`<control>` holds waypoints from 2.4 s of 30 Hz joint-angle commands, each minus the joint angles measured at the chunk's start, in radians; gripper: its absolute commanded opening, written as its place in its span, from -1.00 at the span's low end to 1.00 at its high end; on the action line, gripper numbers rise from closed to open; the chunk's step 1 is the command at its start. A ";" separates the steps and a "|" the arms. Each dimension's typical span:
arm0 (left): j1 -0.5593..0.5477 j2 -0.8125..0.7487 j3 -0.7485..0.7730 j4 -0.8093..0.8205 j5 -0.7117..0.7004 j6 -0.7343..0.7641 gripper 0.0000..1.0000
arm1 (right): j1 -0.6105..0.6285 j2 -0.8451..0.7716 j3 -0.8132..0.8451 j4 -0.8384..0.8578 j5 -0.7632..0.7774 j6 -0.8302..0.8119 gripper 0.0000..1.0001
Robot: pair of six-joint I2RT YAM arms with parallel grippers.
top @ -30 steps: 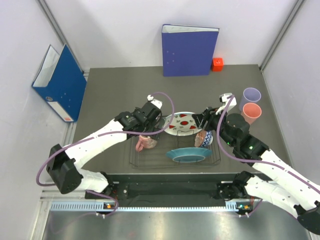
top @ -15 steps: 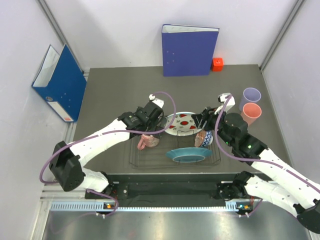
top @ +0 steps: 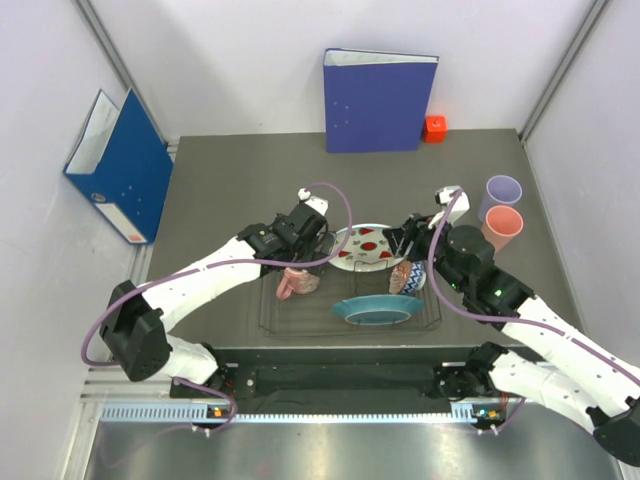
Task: Unload the mixed dishes from the dish rack
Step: Pick up the cup from the dish rack.
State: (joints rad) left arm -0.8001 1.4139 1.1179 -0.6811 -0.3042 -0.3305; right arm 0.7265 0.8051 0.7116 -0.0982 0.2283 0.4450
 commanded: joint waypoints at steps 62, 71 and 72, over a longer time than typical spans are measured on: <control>0.229 -0.257 0.319 0.554 0.563 -0.301 -1.00 | -0.102 -0.095 0.164 0.196 -0.165 0.067 0.24; 0.248 -0.253 0.276 0.673 0.634 -0.377 -1.00 | -0.237 -0.141 0.046 0.402 -0.447 0.266 0.37; 0.249 -0.250 0.275 0.673 0.634 -0.380 -1.00 | -0.261 -0.136 0.028 0.438 -0.489 0.306 0.38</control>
State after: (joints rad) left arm -0.5636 1.1877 1.3785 -0.2543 0.2722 -0.6373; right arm 0.5480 0.6838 0.7967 0.1459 -0.0605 0.5880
